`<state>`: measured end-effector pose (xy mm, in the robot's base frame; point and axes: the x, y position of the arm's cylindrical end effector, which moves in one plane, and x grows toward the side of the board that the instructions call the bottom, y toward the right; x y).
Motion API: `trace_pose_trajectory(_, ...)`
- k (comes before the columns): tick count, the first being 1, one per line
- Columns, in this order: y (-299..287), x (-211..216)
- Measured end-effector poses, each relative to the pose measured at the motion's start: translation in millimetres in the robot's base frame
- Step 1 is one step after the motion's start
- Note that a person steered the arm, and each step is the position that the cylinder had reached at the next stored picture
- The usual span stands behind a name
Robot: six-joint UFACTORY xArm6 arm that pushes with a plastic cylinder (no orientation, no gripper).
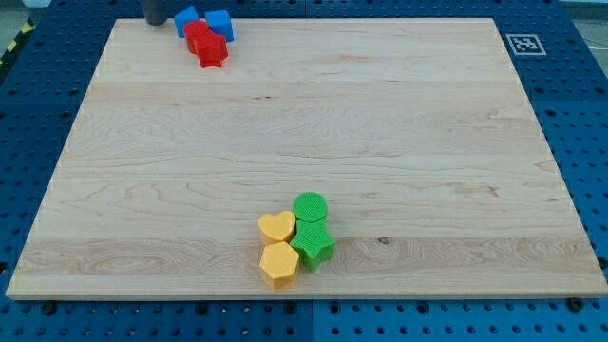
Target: Place the blue triangle right to the red star
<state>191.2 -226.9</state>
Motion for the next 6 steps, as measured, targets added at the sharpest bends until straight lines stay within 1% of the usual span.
trace_pose_trajectory(2, 83.8, 3.7)
trace_pose_trajectory(3, 105.3, 25.0)
trace_pose_trajectory(4, 120.9, 35.3)
trace_pose_trajectory(5, 113.5, 20.3)
trace_pose_trajectory(6, 83.6, 1.4)
